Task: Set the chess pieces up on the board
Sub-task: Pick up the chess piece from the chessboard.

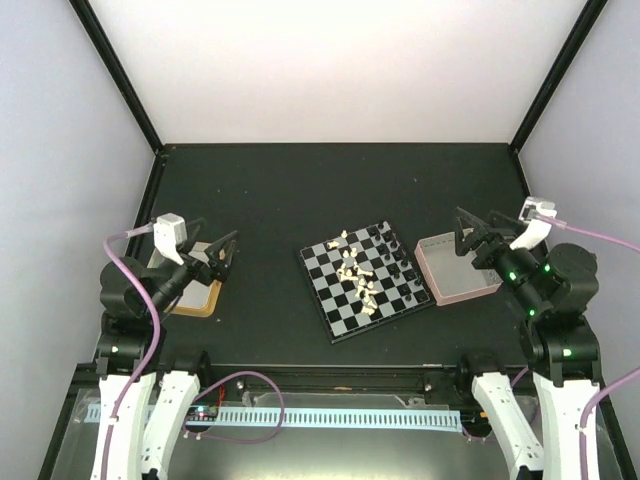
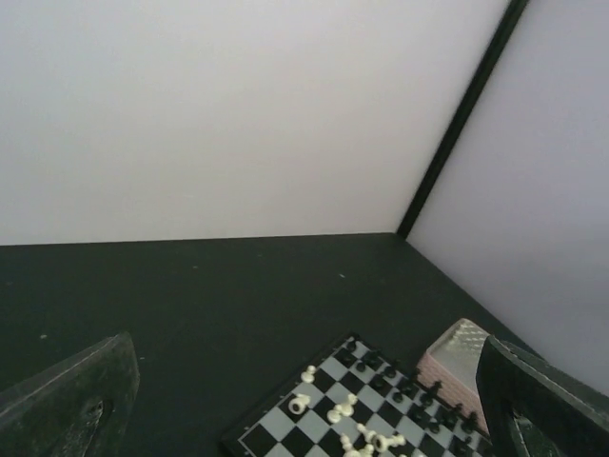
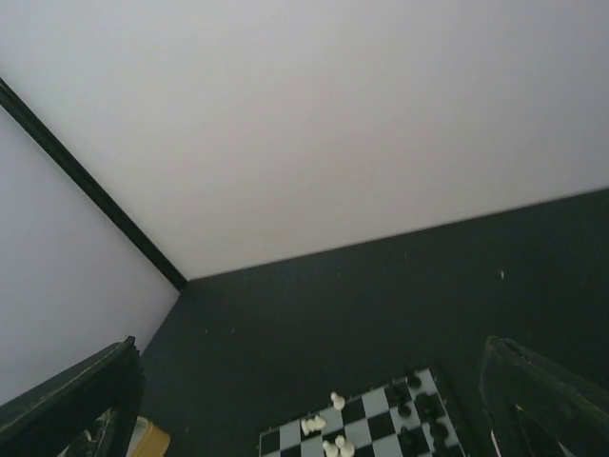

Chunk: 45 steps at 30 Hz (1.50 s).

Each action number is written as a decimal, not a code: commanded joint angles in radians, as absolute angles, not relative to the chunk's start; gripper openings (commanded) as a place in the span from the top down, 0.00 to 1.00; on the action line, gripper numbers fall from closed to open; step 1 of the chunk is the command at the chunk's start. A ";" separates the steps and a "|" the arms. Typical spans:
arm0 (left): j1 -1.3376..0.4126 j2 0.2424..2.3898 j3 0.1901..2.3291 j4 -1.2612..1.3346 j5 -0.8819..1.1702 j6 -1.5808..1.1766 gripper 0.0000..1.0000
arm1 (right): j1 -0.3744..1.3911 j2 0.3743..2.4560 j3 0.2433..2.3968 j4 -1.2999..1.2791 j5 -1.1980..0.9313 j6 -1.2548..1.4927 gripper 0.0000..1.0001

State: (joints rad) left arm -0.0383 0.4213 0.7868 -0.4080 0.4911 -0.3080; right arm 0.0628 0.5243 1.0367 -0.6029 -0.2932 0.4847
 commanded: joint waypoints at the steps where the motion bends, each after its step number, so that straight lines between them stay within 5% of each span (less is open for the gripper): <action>1: -0.019 0.428 0.801 -0.354 0.652 -0.337 0.01 | 0.049 0.567 1.015 -0.673 -0.362 0.506 0.03; 10: -0.015 0.383 0.699 -0.235 0.803 -0.398 0.01 | 0.044 0.647 0.885 -0.672 -0.511 0.484 0.04; 16: -0.034 0.456 0.673 -0.204 0.911 -0.439 0.01 | 0.122 0.781 0.847 -0.744 -0.363 0.480 0.23; 29: -0.288 0.769 0.684 -0.240 0.628 -0.387 0.01 | 0.520 1.083 0.738 -0.666 0.137 0.646 0.51; 45: -0.291 0.828 0.704 -0.326 0.611 -0.324 0.01 | 0.855 1.392 0.820 -0.583 0.094 0.743 0.65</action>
